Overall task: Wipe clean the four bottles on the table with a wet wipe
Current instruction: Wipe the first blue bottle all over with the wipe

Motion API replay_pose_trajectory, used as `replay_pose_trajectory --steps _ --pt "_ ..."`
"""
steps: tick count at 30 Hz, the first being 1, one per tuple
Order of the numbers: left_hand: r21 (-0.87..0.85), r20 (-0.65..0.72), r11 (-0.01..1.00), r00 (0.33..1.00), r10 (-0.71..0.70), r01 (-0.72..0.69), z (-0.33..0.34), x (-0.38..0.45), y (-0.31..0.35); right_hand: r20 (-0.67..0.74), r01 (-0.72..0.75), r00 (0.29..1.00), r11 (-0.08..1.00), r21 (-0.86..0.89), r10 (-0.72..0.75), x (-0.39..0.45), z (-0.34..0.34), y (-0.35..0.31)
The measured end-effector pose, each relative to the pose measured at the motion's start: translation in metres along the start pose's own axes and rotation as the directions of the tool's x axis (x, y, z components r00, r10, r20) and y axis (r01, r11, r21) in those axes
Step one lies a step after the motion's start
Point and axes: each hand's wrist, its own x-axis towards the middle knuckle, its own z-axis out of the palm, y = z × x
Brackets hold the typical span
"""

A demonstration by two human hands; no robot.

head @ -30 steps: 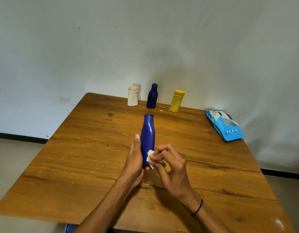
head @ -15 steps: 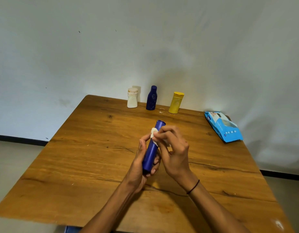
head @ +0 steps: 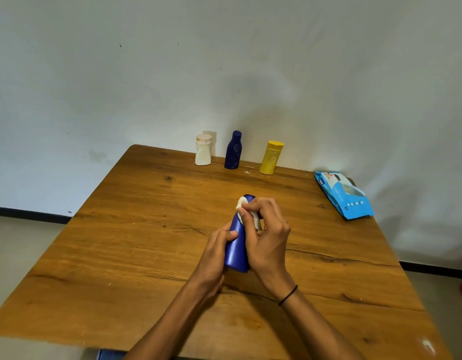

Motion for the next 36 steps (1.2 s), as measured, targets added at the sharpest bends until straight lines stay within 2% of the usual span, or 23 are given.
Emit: replay_pose_trajectory --steps 3,7,9,11,13,16,19,23,27,29,33,36 --pt "0.072 -0.063 0.997 0.998 0.011 -0.006 -0.001 0.0 -0.003 0.07 0.045 0.997 0.998 -0.052 -0.042 0.0 -0.002 0.002" --pt "-0.118 -0.16 0.992 0.985 -0.063 0.045 -0.005 0.006 -0.008 0.205 0.122 0.972 0.992 -0.011 -0.117 0.001 -0.01 0.006" --pt "-0.164 -0.142 0.985 0.987 -0.073 0.049 -0.01 0.008 -0.007 0.288 0.175 0.94 0.984 0.045 -0.18 -0.002 -0.017 0.011" --pt "-0.115 -0.047 0.992 0.997 -0.053 0.047 -0.015 0.01 -0.008 0.322 0.233 0.914 0.969 0.079 -0.246 -0.003 -0.023 0.016" --pt "-0.004 0.025 0.999 0.999 -0.039 0.039 -0.014 0.008 -0.006 0.315 0.286 0.905 0.957 0.048 -0.286 0.001 -0.025 0.019" --pt "0.188 0.115 0.98 0.992 0.043 -0.064 -0.007 0.007 -0.005 0.309 0.372 0.892 0.924 -0.089 -0.329 0.014 -0.02 0.016" --pt "0.295 0.148 0.946 0.984 0.097 -0.138 -0.006 0.006 -0.006 0.292 0.437 0.881 0.875 -0.208 -0.371 0.031 -0.018 0.014" --pt "0.252 0.135 0.952 0.981 0.14 -0.17 -0.01 0.008 -0.004 0.214 0.54 0.838 0.819 -0.195 -0.502 0.027 -0.026 0.032" --pt "0.191 0.17 0.97 0.979 0.116 -0.148 -0.014 0.007 0.0 0.153 0.516 0.854 0.848 -0.118 -0.498 0.016 -0.03 0.044" --pt "0.217 0.191 0.965 0.976 0.103 -0.144 -0.014 0.006 0.001 0.154 0.517 0.853 0.847 -0.12 -0.499 0.017 -0.031 0.041" --pt "0.294 0.193 0.94 0.974 0.117 -0.172 -0.012 0.005 0.003 0.242 0.578 0.812 0.789 -0.206 -0.532 0.024 -0.028 0.03" --pt "0.29 0.189 0.935 0.97 0.151 -0.202 -0.01 0.002 0.01 0.193 0.591 0.805 0.787 -0.175 -0.561 0.024 -0.024 0.028"
